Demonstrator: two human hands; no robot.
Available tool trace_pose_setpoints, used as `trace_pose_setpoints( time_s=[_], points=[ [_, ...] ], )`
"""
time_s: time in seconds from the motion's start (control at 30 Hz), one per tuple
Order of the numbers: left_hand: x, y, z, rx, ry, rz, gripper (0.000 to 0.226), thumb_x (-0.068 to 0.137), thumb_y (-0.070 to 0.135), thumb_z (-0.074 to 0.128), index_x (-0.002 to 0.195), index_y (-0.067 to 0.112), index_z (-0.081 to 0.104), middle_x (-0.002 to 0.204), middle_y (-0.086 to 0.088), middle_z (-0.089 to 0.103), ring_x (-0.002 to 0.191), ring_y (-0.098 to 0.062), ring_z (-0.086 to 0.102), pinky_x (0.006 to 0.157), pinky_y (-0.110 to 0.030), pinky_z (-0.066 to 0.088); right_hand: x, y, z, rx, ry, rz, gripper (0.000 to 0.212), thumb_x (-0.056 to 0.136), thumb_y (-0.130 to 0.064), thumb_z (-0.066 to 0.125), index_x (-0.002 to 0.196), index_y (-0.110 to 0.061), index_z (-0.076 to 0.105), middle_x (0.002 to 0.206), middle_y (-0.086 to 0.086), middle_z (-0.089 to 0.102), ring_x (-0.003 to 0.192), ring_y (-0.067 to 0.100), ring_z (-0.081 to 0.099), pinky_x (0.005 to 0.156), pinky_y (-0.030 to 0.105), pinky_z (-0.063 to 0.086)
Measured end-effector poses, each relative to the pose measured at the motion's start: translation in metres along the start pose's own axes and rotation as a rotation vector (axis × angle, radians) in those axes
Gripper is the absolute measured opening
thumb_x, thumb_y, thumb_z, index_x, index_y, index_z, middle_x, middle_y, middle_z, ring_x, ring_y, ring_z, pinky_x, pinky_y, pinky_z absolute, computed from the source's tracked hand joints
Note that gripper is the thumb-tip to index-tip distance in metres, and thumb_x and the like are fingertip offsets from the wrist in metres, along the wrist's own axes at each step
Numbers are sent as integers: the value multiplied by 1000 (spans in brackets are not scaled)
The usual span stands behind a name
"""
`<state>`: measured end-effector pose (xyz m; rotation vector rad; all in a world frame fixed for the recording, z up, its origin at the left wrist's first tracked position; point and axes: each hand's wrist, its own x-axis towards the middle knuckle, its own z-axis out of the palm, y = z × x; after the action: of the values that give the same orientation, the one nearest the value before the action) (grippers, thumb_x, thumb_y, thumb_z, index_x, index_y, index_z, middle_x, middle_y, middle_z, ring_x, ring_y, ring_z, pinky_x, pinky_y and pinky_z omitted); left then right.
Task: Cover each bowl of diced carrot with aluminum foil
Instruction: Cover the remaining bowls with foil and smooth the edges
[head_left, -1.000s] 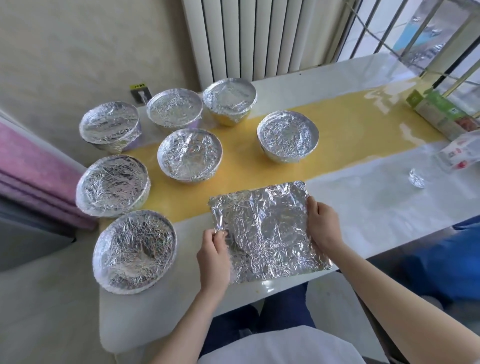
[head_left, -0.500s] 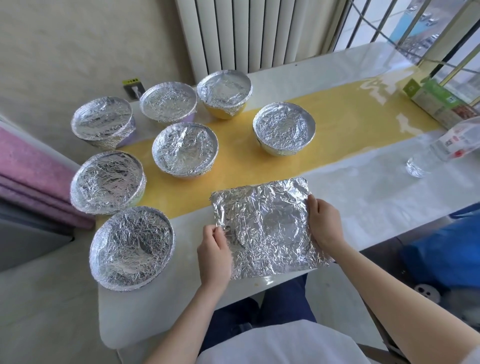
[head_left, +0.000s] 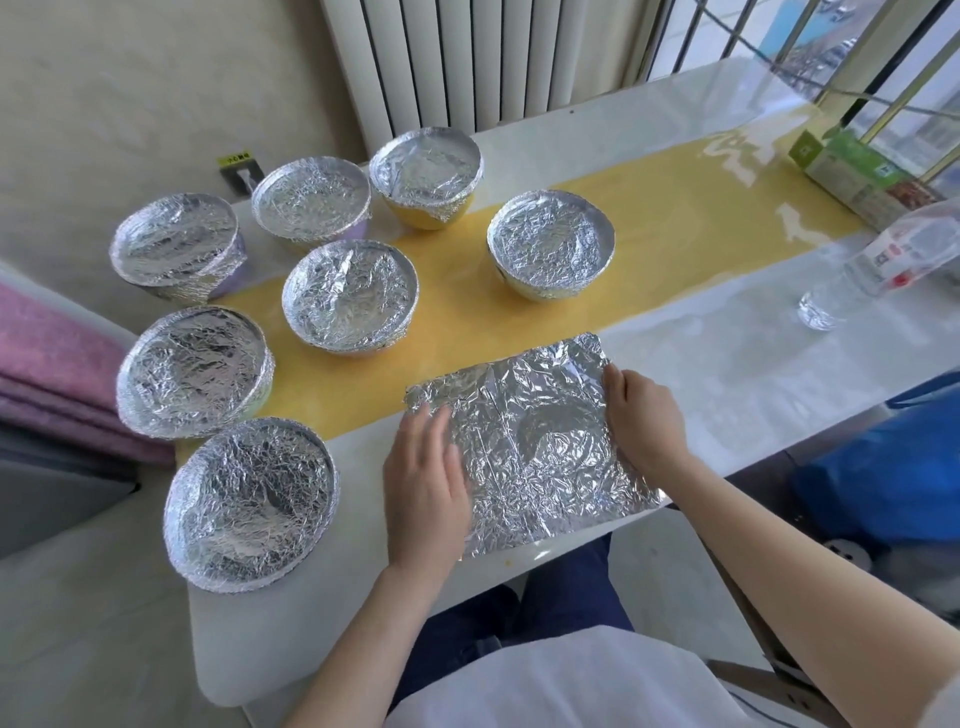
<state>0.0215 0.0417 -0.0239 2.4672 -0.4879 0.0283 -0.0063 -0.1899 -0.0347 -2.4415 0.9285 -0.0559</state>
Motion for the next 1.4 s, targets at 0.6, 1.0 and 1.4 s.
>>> trace_pose_setpoints(
  time_s=[0.6,1.0,1.4],
  points=[
    [-13,-7,34,449,-299,200,56,99,44,10,144,21,34,153,-13,22,141,-30,9,111,-49,8,-27,-11,35,-483,-121,-713,62,95,-44,29,145,-6,28,153,12,24,142,31,16,113,41,7],
    [22,17,33,265,-244,201,54,97,33,16,147,17,21,156,-5,8,144,-22,-1,116,-45,1,-1,-21,24,-310,-132,-626,68,94,-50,13,148,-9,21,156,5,15,141,15,-2,117,33,-3],
    [44,7,43,213,-239,94,51,101,29,21,148,10,20,155,-8,18,144,-22,13,115,-28,1,9,-21,34,81,-96,-521,44,100,-26,36,140,-7,41,145,8,41,136,22,36,114,37,26]
  ],
)
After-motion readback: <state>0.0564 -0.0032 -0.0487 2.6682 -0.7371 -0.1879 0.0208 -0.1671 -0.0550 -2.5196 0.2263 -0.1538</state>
